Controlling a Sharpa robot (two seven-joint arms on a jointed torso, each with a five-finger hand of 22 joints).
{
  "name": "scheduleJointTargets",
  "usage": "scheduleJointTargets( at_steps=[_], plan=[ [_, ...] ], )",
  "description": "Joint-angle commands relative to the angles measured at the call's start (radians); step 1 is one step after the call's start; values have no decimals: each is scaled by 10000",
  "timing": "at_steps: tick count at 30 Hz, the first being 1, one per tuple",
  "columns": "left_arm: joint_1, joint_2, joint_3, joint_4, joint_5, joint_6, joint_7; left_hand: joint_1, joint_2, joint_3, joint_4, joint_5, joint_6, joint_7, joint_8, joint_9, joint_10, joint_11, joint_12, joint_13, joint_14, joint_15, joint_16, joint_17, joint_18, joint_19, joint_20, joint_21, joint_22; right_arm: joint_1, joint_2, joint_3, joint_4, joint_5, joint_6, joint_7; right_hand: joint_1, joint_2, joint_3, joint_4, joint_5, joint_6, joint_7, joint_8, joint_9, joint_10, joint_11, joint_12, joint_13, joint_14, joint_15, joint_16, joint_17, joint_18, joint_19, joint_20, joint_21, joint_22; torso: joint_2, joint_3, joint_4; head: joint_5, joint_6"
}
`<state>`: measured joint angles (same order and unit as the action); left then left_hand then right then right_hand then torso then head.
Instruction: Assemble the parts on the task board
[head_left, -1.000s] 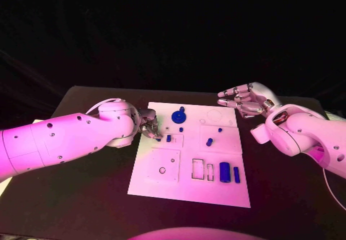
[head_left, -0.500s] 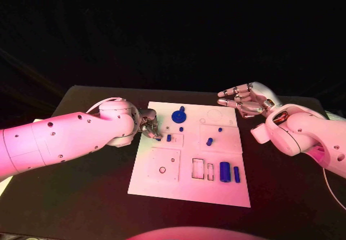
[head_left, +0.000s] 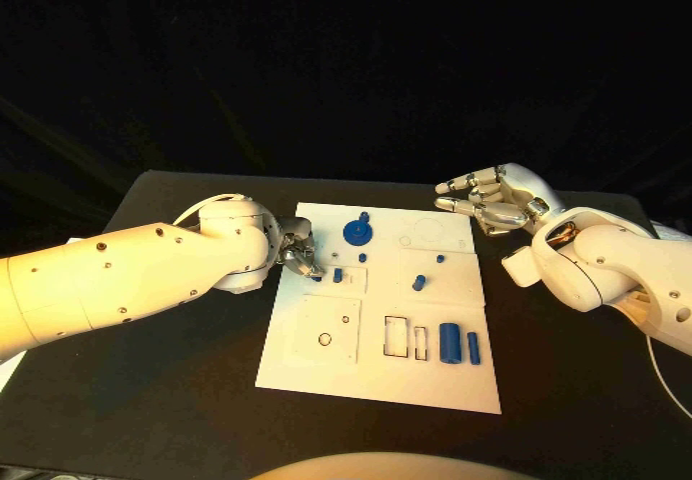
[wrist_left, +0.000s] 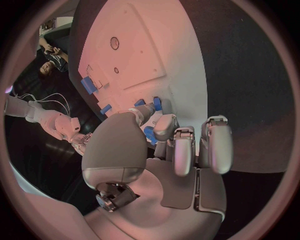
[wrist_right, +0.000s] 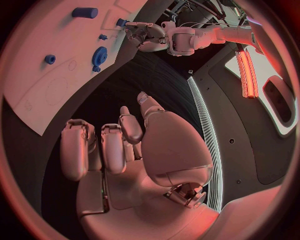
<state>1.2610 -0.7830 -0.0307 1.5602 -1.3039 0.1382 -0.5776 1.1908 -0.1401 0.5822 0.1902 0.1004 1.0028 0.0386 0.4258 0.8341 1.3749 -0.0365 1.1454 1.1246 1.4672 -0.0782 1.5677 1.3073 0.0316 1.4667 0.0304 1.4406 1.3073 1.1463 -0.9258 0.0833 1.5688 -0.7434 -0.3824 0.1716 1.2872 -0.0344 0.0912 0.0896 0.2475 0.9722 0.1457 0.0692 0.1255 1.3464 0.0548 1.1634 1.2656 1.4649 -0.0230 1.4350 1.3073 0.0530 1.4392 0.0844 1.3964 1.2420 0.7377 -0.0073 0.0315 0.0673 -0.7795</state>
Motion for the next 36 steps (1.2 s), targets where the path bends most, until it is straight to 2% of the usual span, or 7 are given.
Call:
scheduleJointTargets(
  at_steps=[1, 9, 16, 23, 30, 36],
  plan=[
    [-18, 49, -18, -26, 173, 162, -201, -120, -83, -173, 60, -26, 168, -77, 19, -20, 75, 10, 72, 24, 1036, -68, 31, 2635, 81, 250, -30, 36, 1185, -6, -9, 2, 32, -53, 86, 40, 6, 21, -15, -50, -37, 43, -1, 11, -16, -47, 17, -35, -8, 572, 14, -42, 456, 135, -56, -34, -35, -15, -1, -1, -2, 2, -6],
    [-15, 134, -18, -123, 183, 250, -364, -192, -185, -445, 196, -11, 263, -112, 25, -38, 90, -20, 88, 34, 1036, -96, 31, 2635, 72, 274, -56, 62, 1224, -2, -49, 2, 73, -53, 57, 18, -10, 26, -25, -40, -52, 45, -1, 12, -16, -44, 16, -32, -11, 572, 14, -49, 450, 134, -51, -34, -35, -10, 1, 7, -11, 17, -35],
    [-15, 188, -18, -159, 184, 215, -416, -298, -249, -729, 381, 17, 376, -145, 33, -60, 131, -50, 132, 73, 1036, -123, 31, 2635, 58, 308, -81, 102, 1280, -1, -67, 2, 91, -53, 49, 1, -12, 26, -27, -39, -51, 46, -2, 12, -16, -48, 16, -40, -17, 570, 14, -56, 440, 134, -52, -34, -37, -13, 4, -5, -2, 14, -48],
    [-13, 200, -18, -189, 184, 135, -505, -467, -199, -958, 632, 61, 487, -171, 41, -81, 184, -72, 189, 124, 1036, -142, 31, 2635, 37, 355, -100, 166, 1361, 3, -63, 2, 116, -53, 42, -30, -16, 27, -29, -37, -48, 46, -2, 12, -16, -48, 16, -39, -17, 570, 14, -59, 437, 135, -53, -34, -40, -18, 0, 0, -23, -8, -46],
    [-11, 225, -17, -203, 184, 159, -554, -578, -311, -1198, 774, 114, 566, -201, 63, -79, 233, -96, 247, 178, 1036, -161, 31, 2635, 22, 392, -118, 216, 1424, 5, -66, 2, 119, -53, 52, -41, -20, 28, -31, -35, -44, 47, -2, 12, -16, -49, 16, -42, -20, 570, 14, -59, 438, 136, -55, -35, -43, -23, 1, -9, 6, -32, -79],
    [-11, 250, -17, -226, 184, 174, -599, -661, -377, -1350, 878, 162, 606, -211, 65, -86, 245, -106, 245, 173, 1036, -171, 31, 2635, 21, 397, -128, 218, 1432, 6, -66, 2, 124, -53, 57, -44, -32, 28, -38, -27, -32, 49, -2, 13, -16, -50, 16, -45, -24, 570, 14, -62, 434, 136, -53, -35, -43, -22, -4, -6, 5, -36, -84]
  ],
)
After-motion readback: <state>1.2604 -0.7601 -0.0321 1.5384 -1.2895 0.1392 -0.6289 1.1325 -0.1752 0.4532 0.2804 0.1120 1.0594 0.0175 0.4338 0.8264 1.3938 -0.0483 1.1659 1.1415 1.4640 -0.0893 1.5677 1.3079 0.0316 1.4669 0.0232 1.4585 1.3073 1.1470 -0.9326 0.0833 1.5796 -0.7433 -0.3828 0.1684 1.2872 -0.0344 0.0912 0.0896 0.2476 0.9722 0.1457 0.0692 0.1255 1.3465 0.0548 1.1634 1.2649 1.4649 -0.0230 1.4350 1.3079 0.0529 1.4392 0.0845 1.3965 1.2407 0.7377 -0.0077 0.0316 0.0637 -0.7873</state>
